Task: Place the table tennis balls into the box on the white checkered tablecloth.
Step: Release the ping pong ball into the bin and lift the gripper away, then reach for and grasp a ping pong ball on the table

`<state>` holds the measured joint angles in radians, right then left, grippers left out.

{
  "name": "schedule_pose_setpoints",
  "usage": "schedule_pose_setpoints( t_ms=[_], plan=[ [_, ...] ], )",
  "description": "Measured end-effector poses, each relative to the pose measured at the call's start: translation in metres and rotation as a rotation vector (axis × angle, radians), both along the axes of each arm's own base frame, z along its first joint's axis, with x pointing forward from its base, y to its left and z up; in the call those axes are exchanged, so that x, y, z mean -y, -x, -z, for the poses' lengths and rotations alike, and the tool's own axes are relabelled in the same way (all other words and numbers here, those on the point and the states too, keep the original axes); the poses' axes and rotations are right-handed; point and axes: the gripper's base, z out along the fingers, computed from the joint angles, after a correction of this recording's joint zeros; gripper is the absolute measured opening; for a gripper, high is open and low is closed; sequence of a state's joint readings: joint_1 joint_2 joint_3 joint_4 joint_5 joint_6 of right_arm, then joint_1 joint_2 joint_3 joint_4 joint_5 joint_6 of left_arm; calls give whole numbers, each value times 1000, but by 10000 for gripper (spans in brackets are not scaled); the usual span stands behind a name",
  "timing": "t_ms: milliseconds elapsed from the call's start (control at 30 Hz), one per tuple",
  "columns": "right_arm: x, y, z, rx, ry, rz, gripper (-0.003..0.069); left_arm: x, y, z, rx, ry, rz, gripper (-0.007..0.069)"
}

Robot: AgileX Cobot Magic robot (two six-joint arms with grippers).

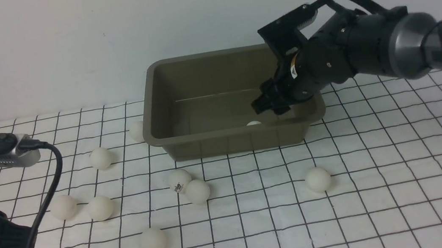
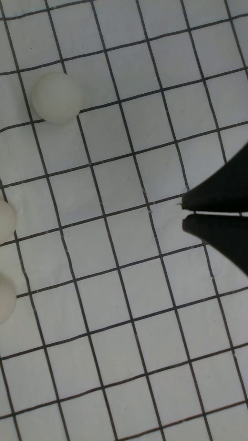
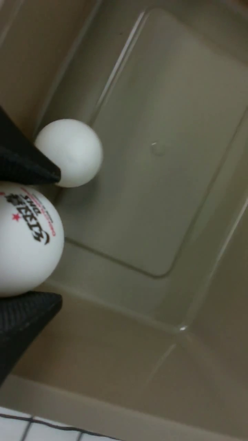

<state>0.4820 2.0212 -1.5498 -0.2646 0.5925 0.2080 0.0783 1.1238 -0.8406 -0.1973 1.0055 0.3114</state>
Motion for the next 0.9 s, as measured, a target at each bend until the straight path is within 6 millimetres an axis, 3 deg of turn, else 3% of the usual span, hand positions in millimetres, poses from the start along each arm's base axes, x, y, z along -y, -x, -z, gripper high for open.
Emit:
schedule_pose_setpoints(
  t_ms=[167, 200, 333, 500, 533, 667, 700, 833, 900],
  plan=[
    [-2, -2, -2, 29, -19, -10, 409, 0, 0, 0, 0, 0, 0, -4],
    [-2, -2, -2, 32, -22, -10, 451, 0, 0, 0, 0, 0, 0, -4],
    [-1, -1, -4, 26, -17, -7, 502, 0, 0, 0, 0, 0, 0, -4],
    [9, 12, -36, 27, 8, 14, 510, 0, 0, 0, 0, 0, 0, -4],
    [14, 20, -54, 34, 10, 27, 510, 0, 0, 0, 0, 0, 0, -4],
    [28, 43, -88, -2, 16, 69, 511, 0, 0, 0, 0, 0, 0, -4],
    [36, 58, -104, -43, 23, 87, 512, 0, 0, 0, 0, 0, 0, -4],
    [43, 78, -107, -188, 61, 95, 512, 0, 0, 0, 0, 0, 0, -4],
    [42, 86, -96, -277, 55, 69, 512, 0, 0, 0, 0, 0, 0, -4]
  ],
)
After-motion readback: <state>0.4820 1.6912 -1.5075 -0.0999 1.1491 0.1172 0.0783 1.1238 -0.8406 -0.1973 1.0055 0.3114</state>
